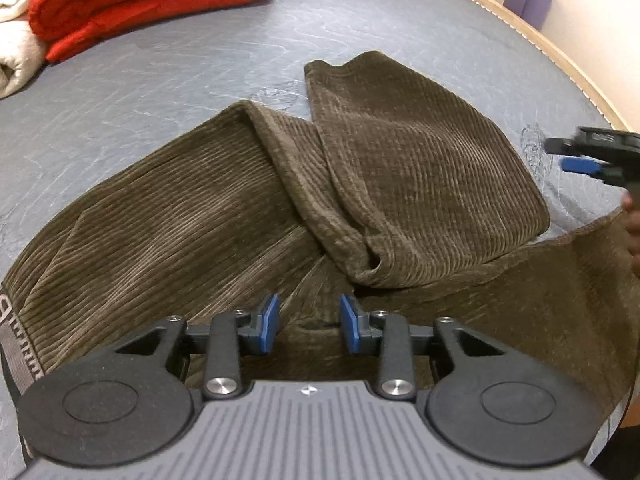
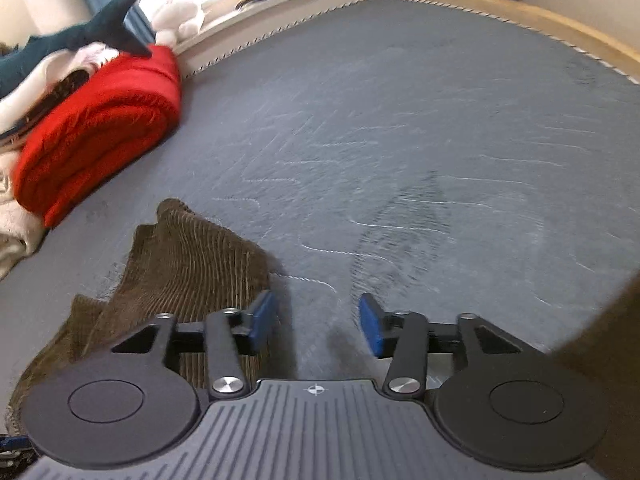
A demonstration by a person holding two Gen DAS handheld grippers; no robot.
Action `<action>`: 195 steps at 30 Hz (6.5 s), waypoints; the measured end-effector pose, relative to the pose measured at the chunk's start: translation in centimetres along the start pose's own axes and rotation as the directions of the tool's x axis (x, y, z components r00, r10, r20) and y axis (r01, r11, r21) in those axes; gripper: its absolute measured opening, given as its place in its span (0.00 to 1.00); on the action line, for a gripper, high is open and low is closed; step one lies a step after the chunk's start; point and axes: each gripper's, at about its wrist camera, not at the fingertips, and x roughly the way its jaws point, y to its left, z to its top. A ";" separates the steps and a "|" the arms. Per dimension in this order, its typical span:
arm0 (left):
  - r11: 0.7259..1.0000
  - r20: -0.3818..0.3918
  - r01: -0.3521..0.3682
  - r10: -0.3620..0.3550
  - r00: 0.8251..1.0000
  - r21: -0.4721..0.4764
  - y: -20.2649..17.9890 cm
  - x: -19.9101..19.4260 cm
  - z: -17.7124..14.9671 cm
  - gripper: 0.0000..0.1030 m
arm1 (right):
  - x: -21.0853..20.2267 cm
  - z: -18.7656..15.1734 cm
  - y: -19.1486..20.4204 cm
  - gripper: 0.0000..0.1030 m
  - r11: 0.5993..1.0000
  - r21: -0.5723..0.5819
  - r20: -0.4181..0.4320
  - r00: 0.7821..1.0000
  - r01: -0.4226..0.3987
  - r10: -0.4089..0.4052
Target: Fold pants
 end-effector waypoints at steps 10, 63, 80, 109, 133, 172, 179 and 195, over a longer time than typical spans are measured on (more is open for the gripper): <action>0.995 -0.024 -0.061 0.059 0.998 -0.076 1.6 0.9 -0.1 0.38 | 7.4 1.4 0.7 0.71 0.988 0.114 -0.102 0.988 -0.103 0.115; 0.898 0.058 0.105 -0.088 0.994 -0.428 5.6 0.9 2.0 0.55 | 2.7 -4.2 10.3 0.40 0.834 0.284 -0.336 0.765 -0.474 0.549; 0.906 0.061 0.069 -0.049 0.997 -0.417 4.7 2.4 3.4 0.55 | 2.2 -2.1 11.2 0.11 0.876 0.153 -0.223 0.848 -0.457 0.481; 0.988 0.023 -0.078 0.076 0.997 0.136 -5.0 9.5 3.8 0.16 | 3.3 3.6 -17.8 0.27 0.655 0.755 0.146 0.981 -0.026 -0.128; 0.996 -0.008 -0.070 0.070 0.998 0.056 0.1 6.2 3.8 0.07 | -4.4 8.8 -13.0 0.06 0.887 0.415 0.531 0.845 -0.200 -0.057; 0.960 0.119 0.278 -0.279 0.953 0.022 4.1 0.8 5.7 0.68 | 6.7 4.2 -3.7 0.43 0.904 0.391 -0.057 0.985 0.174 -0.165; 0.967 0.150 0.253 -0.245 0.958 -0.039 6.2 -0.2 6.5 0.68 | 11.6 5.2 -0.1 0.30 0.786 0.376 -0.151 0.869 0.491 -0.471; 0.954 0.079 0.017 0.007 0.997 -0.301 16.8 -1.8 6.3 0.66 | 7.7 8.1 0.8 0.20 0.837 0.469 0.072 0.932 0.283 -0.356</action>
